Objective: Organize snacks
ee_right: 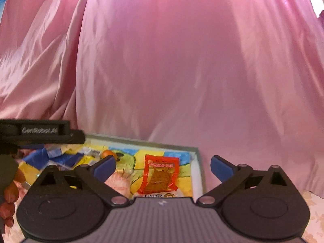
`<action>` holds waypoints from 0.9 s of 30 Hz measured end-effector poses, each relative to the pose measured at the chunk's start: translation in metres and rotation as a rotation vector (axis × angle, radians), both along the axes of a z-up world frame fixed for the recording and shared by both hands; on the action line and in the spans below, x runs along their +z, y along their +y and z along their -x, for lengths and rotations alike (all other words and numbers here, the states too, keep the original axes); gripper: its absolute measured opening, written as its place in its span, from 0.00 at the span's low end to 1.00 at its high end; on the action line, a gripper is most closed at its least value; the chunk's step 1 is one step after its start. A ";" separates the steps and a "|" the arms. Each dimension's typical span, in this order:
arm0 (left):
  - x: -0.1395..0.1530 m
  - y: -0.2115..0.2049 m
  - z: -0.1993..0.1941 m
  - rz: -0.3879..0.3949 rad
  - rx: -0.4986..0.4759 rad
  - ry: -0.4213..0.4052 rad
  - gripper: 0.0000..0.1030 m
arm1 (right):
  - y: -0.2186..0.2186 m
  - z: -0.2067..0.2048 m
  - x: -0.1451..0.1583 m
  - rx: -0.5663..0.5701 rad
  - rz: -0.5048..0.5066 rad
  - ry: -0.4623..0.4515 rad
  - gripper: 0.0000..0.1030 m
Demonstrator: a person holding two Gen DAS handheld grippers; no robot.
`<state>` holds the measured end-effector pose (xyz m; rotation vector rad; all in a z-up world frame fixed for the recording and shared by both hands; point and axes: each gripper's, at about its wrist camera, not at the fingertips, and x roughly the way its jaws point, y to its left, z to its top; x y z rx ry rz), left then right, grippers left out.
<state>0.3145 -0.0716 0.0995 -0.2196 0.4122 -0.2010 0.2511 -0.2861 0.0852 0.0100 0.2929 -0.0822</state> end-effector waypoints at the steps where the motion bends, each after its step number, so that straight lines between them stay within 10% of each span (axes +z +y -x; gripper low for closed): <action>1: 0.002 0.002 0.006 -0.006 0.004 -0.010 0.99 | 0.000 0.005 0.003 -0.006 -0.002 -0.010 1.00; 14: 0.009 0.034 0.083 -0.057 0.118 -0.109 0.99 | 0.008 0.066 0.012 -0.011 -0.019 -0.056 1.00; 27: -0.008 0.057 0.119 -0.136 0.109 0.012 0.99 | 0.034 0.106 0.010 0.014 -0.032 -0.055 1.00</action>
